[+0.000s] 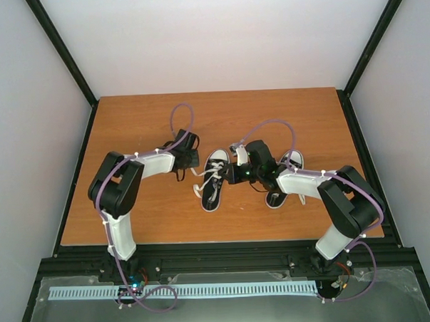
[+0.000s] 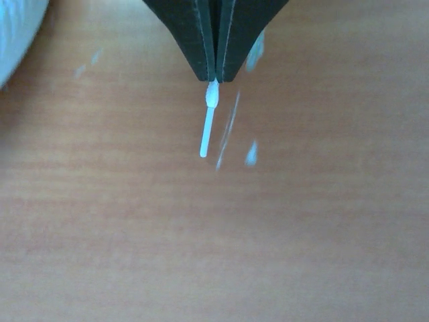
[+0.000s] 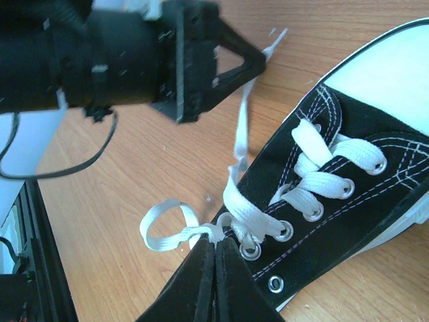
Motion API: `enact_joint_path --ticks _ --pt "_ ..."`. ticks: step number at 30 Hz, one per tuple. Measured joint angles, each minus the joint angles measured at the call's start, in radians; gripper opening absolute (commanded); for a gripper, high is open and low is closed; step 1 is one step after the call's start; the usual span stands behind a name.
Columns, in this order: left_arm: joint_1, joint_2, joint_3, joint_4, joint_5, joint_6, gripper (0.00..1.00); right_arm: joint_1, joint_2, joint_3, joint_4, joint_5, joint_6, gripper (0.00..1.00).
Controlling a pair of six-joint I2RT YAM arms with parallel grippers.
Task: Tie the shoes
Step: Wrap the shoelace around the shoelace.
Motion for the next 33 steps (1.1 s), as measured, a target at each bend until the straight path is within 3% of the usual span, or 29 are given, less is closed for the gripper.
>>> enact_joint_path --ticks 6,14,24,33 --pt "0.000 -0.248 -0.200 0.029 0.091 -0.031 0.01 0.000 -0.001 0.017 -0.028 0.031 0.018 0.03" --pt "-0.018 -0.612 -0.330 0.171 0.352 -0.039 0.01 0.000 -0.001 0.069 -0.072 0.065 0.038 0.03" --pt "-0.180 -0.753 -0.536 0.187 0.675 0.035 0.01 0.000 0.021 0.121 -0.119 0.078 0.053 0.03" --pt "-0.338 -0.662 -0.509 0.193 0.710 0.146 0.01 0.000 0.043 0.151 -0.142 0.072 0.053 0.03"
